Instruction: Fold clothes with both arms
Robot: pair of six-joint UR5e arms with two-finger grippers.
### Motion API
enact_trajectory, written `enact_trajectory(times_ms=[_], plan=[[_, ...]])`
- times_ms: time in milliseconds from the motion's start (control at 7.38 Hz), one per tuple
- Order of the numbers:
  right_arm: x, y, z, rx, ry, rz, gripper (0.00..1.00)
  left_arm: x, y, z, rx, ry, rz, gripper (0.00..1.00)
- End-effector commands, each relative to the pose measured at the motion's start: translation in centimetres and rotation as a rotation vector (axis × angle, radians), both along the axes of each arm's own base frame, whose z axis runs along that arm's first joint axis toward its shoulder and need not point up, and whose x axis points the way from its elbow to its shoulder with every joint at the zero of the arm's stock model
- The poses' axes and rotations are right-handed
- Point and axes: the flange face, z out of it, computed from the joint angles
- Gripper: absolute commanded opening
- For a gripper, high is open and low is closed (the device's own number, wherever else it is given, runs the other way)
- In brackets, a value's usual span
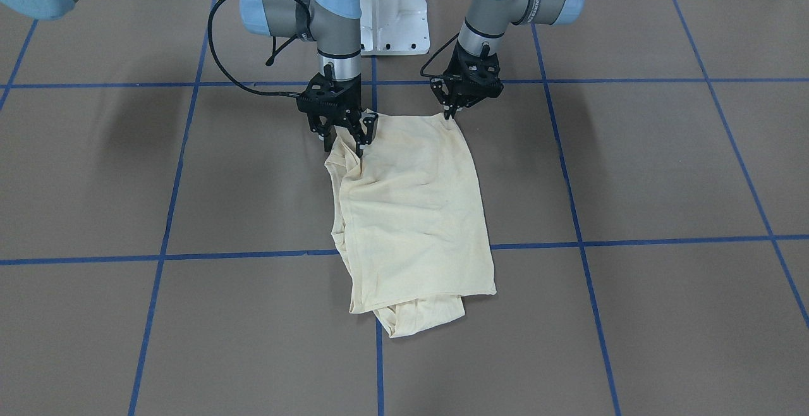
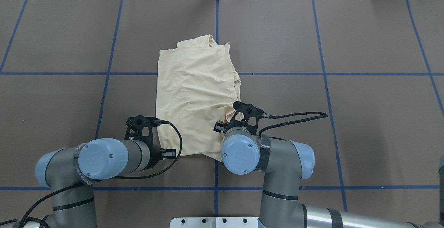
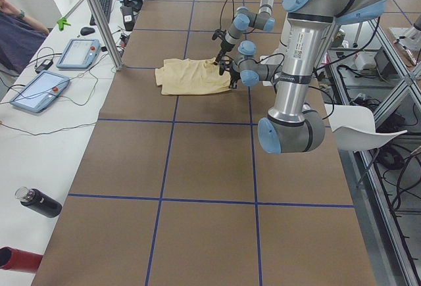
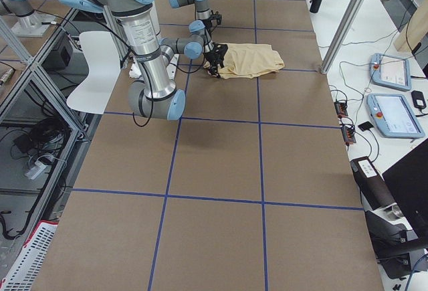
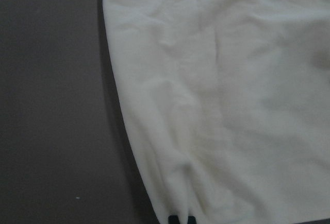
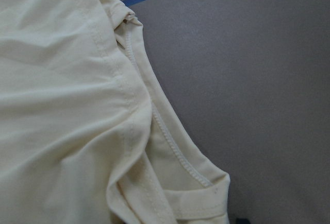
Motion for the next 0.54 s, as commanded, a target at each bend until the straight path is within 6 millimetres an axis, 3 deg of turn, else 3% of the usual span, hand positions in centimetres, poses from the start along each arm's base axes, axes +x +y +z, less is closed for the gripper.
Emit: enact_trajectory(times_ms=[0,135,271,406], plan=[[-0.03,0.18,-0.21,0.0,0.004,0.0,0.26,0.0,0.0,-0.01,0.0,0.001,0.0,0.0],[-0.1,0.33,-0.12,0.001,0.005,0.002,0.08,0.02,-0.01,-0.1,0.001,0.002,0.0,0.0],[-0.2,0.51,-0.16,0.016,0.008,0.013,0.0,0.07,-0.02,-0.28,0.001,0.005,0.0,0.0],[0.03,0.56,-0.19,0.019,0.006,0.014,0.0,0.07,-0.02,-0.28,0.001,0.005,0.0,0.0]])
